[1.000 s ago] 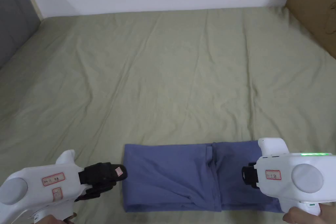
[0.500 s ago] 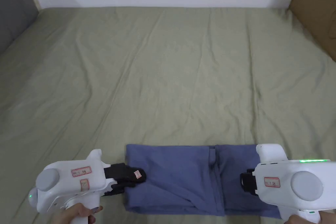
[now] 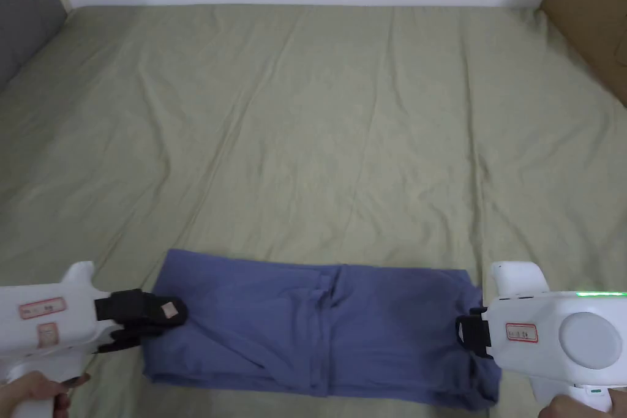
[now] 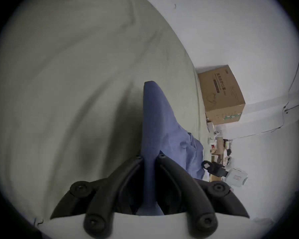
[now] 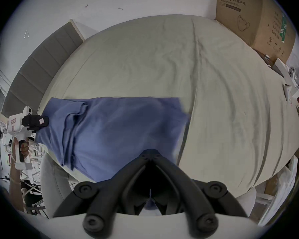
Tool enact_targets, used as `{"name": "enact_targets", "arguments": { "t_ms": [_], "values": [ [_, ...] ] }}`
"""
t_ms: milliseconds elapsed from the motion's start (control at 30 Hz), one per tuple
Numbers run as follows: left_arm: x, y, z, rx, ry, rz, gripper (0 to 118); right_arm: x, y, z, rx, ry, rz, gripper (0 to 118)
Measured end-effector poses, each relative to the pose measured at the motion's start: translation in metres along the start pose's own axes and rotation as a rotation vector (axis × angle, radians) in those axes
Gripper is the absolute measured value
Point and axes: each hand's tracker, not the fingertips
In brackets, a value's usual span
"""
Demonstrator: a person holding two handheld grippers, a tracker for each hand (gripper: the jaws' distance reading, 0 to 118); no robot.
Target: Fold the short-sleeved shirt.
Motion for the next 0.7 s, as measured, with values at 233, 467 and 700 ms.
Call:
{"name": "enact_targets", "arguments": {
  "t_ms": [233,467,700],
  "values": [
    [-0.001,0.011,0.036,0.032,0.111,-0.027,7,0.001,-0.003,-0.003,0.001,0.009,-0.017,0],
    [0.053,0.001,0.038,0.046,0.155,-0.142,7,0.006,-0.004,0.000,0.008,0.027,-0.020,0],
    [0.174,-0.018,0.024,0.072,0.178,-0.331,7,0.025,-0.005,0.011,0.046,0.035,-0.067,0]
  ]
}}
